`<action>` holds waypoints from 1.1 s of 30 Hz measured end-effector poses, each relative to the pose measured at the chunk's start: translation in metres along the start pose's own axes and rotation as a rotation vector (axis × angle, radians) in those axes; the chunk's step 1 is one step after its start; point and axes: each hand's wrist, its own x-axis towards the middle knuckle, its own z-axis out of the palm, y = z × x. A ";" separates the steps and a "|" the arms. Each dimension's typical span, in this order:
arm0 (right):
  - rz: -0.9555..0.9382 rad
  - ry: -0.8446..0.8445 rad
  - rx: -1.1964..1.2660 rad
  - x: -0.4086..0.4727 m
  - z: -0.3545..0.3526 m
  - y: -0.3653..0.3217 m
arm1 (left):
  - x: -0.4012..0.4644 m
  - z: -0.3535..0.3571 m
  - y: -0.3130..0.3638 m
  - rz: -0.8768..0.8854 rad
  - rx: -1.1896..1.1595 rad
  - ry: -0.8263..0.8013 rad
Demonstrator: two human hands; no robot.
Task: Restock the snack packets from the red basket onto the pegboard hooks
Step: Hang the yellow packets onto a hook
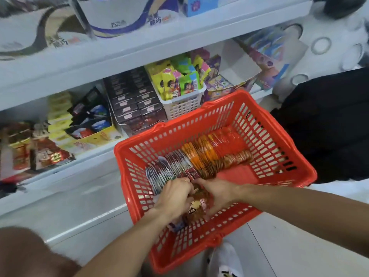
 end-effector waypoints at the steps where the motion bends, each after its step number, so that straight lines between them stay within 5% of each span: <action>1: 0.000 -0.015 0.002 0.004 0.000 0.001 | 0.001 0.001 -0.001 0.004 -0.012 0.006; 17: -0.179 0.248 0.261 -0.029 -0.072 -0.011 | 0.009 -0.108 -0.019 -0.106 -0.588 0.127; 26: -0.084 -0.043 1.162 -0.047 -0.098 -0.028 | 0.055 -0.145 -0.026 -0.294 -0.951 -0.008; 33: -0.011 0.045 1.652 -0.036 -0.070 -0.038 | 0.071 -0.118 -0.004 -0.445 -1.111 0.015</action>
